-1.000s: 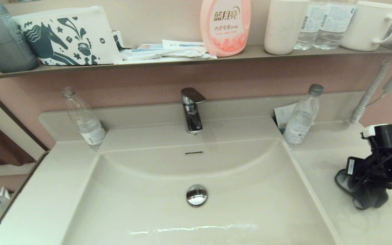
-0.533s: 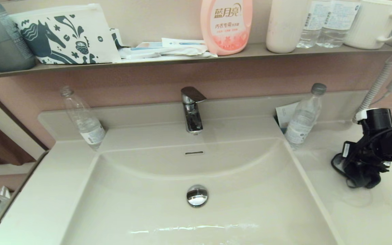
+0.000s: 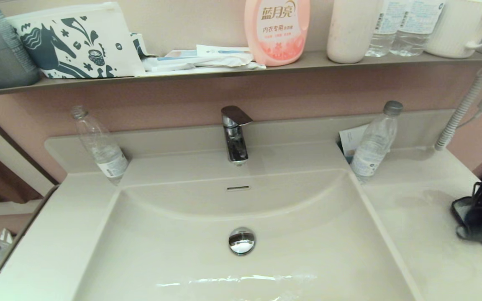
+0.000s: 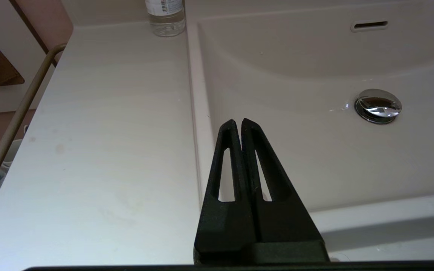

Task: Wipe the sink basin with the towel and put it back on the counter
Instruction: Wipe the sink

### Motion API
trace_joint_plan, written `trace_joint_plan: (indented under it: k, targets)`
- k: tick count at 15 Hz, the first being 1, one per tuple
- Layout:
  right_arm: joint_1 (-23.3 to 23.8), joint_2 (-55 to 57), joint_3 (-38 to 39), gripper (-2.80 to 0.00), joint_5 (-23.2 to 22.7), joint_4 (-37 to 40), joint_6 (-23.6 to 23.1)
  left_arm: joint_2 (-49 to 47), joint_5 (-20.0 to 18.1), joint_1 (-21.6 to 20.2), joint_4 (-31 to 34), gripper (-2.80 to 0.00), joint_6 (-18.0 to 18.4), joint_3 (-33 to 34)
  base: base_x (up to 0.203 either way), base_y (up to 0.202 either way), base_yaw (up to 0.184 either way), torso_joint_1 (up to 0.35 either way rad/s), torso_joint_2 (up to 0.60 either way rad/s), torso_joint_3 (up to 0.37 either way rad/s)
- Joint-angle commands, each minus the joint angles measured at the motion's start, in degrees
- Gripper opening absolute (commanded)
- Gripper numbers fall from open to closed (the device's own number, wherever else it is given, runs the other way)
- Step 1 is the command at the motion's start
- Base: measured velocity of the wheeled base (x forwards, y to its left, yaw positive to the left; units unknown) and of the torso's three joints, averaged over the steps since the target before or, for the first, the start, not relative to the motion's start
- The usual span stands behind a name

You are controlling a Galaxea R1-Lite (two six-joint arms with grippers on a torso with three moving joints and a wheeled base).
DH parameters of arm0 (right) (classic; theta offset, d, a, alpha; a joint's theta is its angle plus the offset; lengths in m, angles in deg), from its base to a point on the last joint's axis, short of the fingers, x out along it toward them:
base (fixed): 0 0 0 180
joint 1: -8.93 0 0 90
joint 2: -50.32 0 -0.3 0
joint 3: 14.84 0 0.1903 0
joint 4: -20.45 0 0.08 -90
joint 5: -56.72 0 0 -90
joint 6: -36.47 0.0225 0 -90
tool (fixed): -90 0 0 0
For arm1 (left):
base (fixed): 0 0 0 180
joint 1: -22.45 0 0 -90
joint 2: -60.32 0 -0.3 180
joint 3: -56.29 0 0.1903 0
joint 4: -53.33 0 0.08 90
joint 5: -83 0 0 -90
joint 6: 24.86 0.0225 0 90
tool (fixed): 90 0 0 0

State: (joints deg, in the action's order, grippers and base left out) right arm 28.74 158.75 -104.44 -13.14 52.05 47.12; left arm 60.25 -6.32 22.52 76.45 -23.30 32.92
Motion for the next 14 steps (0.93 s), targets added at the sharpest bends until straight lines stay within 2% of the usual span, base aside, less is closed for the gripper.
trace_joint_plan:
  k: [1, 2, 4, 8, 11, 14]
  targets:
    - [0.7, -4.5, 2.8, -2.80, -0.4, 1.6, -0.4, 0.0, 0.0, 0.0, 0.0, -2.80, 0.0, 0.0, 0.000, 0.000, 0.000, 0.000, 0.00, 0.000]
    - [0.2, -5.9, 5.7, -2.80, -0.9, 2.2, -0.6, 0.0, 0.0, 0.0, 0.0, -2.80, 0.0, 0.0, 0.000, 0.000, 0.000, 0.000, 0.00, 0.000]
    - [-3.9, -8.9, 12.1, -2.80, -1.2, 2.4, -0.2, 0.0, 0.0, 0.0, 0.0, -2.80, 0.0, 0.0, 0.000, 0.000, 0.000, 0.000, 0.00, 0.000]
    - [-17.5, -12.8, 17.5, -2.80, -0.8, 2.8, 6.2, 0.0, 0.0, 0.0, 0.0, -2.80, 0.0, 0.0, 0.000, 0.000, 0.000, 0.000, 0.00, 0.000]
    - [-24.6, -11.1, 15.0, -2.80, 1.1, 2.6, 11.9, 0.0, 0.0, 0.0, 0.0, -2.80, 0.0, 0.0, 0.000, 0.000, 0.000, 0.000, 0.00, 0.000]
    - [-25.4, -6.9, 8.0, -2.80, 1.8, 2.4, 14.4, 0.0, 0.0, 0.0, 0.0, -2.80, 0.0, 0.0, 0.000, 0.000, 0.000, 0.000, 0.00, 0.000]
